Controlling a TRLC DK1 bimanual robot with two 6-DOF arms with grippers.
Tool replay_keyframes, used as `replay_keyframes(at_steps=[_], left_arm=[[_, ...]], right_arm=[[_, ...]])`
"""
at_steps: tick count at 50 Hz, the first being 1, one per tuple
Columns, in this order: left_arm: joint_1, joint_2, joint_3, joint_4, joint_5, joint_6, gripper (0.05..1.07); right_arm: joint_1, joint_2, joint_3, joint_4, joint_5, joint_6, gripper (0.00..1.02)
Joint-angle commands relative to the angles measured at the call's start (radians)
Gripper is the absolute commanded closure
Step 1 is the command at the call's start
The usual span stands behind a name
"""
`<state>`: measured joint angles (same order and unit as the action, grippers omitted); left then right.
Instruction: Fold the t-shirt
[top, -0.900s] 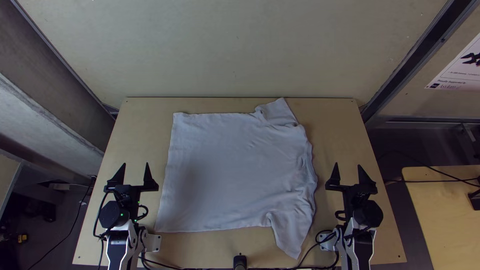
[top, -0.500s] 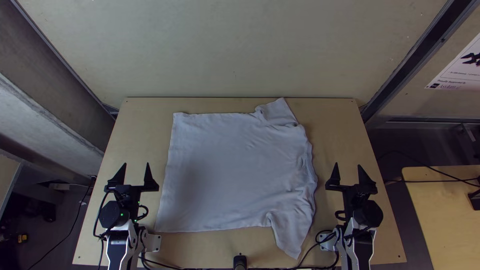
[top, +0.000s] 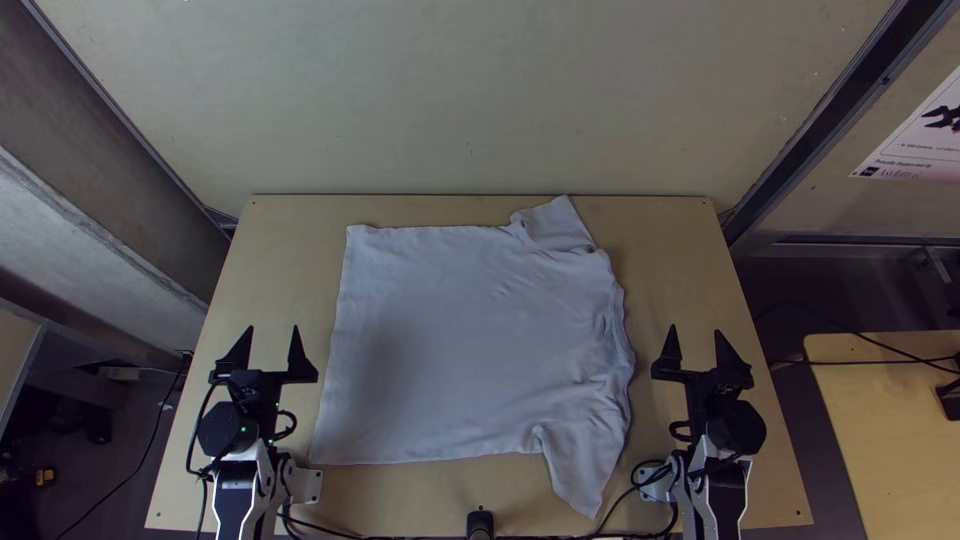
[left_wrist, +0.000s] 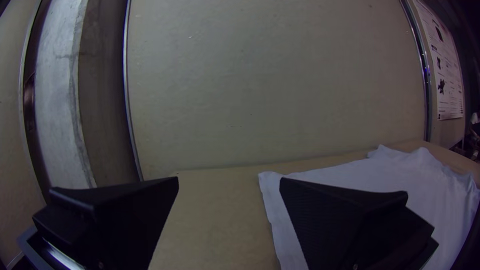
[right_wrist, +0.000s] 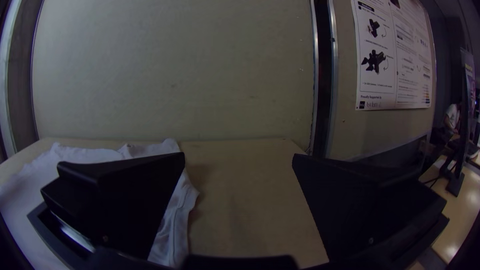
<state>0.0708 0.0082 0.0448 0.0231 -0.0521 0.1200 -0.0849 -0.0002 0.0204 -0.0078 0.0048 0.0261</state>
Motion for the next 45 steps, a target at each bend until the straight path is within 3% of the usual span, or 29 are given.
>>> replay_keyframes(at_steps=[1,22,38,45], left_arm=[[0.012,-0.010,-0.042,-0.014,-0.003,-0.017,0.10],[0.021,0.033,0.130,0.043,0.005,0.007,0.10],[0.021,0.397,0.389,0.212,0.006,0.000,0.10],[0.018,0.558,0.514,0.205,0.005,-0.022,0.10]], right_arm=[[0.002,-0.004,-0.008,-0.001,0.012,0.032,0.03],[0.001,0.025,0.190,0.023,0.035,0.029,0.03],[0.013,0.350,0.440,0.164,0.035,0.052,0.03],[0.025,0.529,0.572,0.178,0.037,0.067,0.03]])
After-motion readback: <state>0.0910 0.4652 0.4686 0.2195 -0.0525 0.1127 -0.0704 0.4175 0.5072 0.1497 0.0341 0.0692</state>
